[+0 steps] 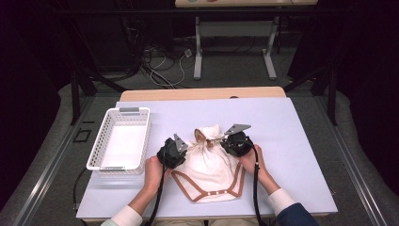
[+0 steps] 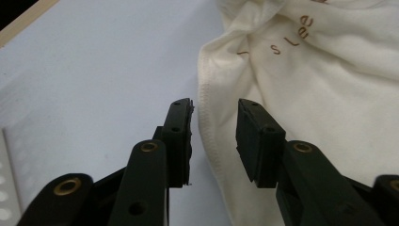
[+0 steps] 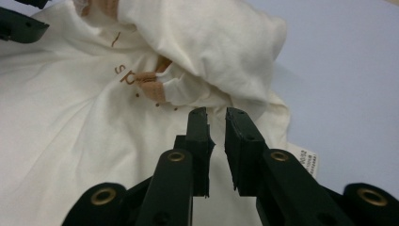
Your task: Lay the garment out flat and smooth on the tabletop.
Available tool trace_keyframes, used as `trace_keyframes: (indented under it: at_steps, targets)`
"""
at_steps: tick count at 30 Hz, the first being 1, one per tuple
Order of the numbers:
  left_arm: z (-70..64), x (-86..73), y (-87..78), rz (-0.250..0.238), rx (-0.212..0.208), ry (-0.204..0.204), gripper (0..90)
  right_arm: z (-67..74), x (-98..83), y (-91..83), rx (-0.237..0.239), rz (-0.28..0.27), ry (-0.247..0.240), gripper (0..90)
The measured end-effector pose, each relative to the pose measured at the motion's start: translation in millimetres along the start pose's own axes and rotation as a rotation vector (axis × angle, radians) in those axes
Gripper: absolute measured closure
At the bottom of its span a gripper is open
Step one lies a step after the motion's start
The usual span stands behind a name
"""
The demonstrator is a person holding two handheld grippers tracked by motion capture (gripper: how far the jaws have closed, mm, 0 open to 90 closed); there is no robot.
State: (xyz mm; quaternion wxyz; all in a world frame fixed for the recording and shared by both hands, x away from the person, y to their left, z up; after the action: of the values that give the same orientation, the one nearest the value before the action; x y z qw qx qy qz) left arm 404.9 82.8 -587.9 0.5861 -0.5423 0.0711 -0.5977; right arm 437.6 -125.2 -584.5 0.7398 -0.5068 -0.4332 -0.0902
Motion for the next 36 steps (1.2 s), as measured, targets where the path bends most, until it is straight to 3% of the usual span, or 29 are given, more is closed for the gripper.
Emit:
trace_keyframes:
  at_steps: [5,8,13,15,21,24,26,30,36]
  targets:
    - [-6.4,0.9,2.0,-0.006,-0.017,0.045,77.1,-1.1,2.0,10.5,-0.034,-0.018,-0.005,79.5]
    - [-8.8,2.8,5.9,0.002,-0.01,0.062,78.3,-1.3,2.6,17.1,-0.037,-0.006,0.02,80.5]
    - [-7.0,1.7,13.1,0.022,0.011,0.057,76.9,-7.2,9.5,18.8,-0.053,-0.032,0.005,82.0]
    - [-5.7,1.0,14.0,0.033,0.03,0.057,76.7,-9.4,13.4,20.8,-0.045,-0.031,0.03,81.9]
    - [1.4,-3.4,14.2,0.049,0.074,0.025,76.6,-18.9,20.9,21.3,-0.103,-0.03,0.053,79.6]
    - [3.9,-3.8,12.9,0.048,0.095,0.018,75.7,-21.5,21.1,13.9,-0.084,-0.048,0.073,78.7]
    - [4.4,-3.9,11.5,0.048,0.1,0.014,74.8,-19.9,17.1,7.7,-0.068,-0.031,0.07,78.1]
    - [2.9,-3.7,8.2,0.049,0.085,0.01,67.4,-19.2,5.9,-6.8,-0.056,-0.022,0.033,68.7]
    - [-5.5,-1.2,-8.2,0.028,0.063,0.032,46.9,-21.3,-9.4,-18.1,-0.025,0.023,0.048,52.1]
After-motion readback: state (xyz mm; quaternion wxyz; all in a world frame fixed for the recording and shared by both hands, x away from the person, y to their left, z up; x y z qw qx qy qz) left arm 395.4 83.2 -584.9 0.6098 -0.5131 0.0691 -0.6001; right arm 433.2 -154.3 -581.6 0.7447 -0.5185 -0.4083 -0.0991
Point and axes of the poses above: each handheld gripper's, and its own axes: y roughly forward along the jaws, x roughly out of its top, z roughly to its left, the point moved 6 cm from there along y, roughly forward along the jaws, and after that the axes turned 13 degrees about y, right-handed, at the moved point
